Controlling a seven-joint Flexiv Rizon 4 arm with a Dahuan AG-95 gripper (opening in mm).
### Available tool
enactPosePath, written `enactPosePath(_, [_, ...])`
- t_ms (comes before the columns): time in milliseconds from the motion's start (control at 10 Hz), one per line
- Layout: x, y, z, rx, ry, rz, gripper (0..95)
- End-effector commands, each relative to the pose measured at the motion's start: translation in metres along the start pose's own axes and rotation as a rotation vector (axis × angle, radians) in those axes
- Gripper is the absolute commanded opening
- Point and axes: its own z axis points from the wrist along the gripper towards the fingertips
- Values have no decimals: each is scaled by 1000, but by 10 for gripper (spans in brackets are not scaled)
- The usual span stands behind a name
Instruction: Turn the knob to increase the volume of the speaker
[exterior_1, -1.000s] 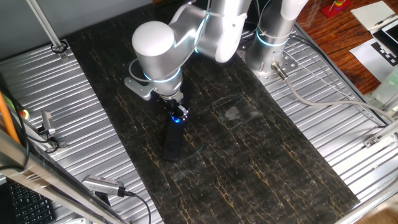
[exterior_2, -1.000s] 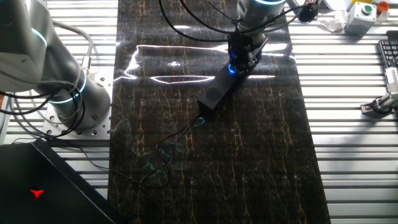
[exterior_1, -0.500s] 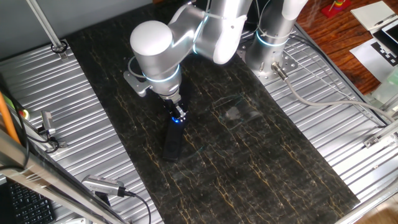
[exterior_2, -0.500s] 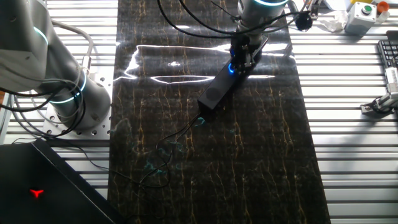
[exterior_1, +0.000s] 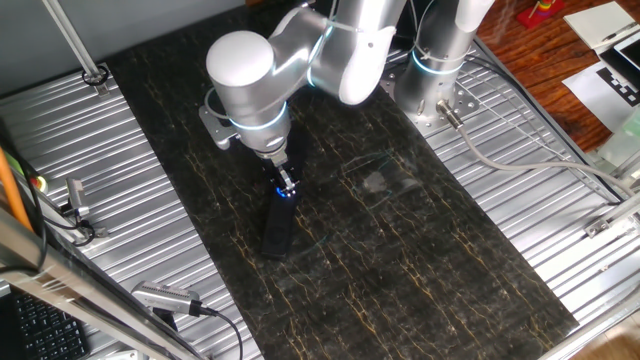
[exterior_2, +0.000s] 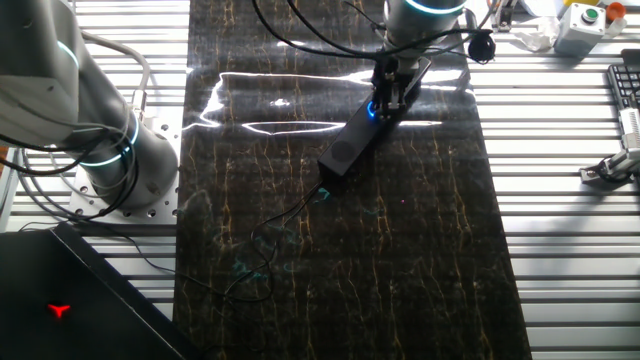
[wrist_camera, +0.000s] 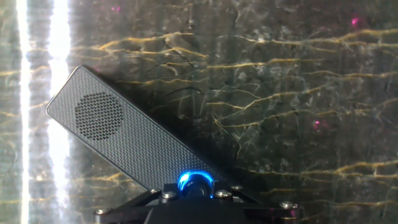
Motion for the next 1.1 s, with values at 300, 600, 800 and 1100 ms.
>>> enactPosePath(300, [1, 0, 0, 4, -14, -90, 190])
enactPosePath(600, [1, 0, -1, 13, -15, -139, 760])
enactPosePath(800, [1, 0, -7, 12, -13, -160, 760])
enactPosePath(1100, [5, 1, -27, 19, -22, -252, 570])
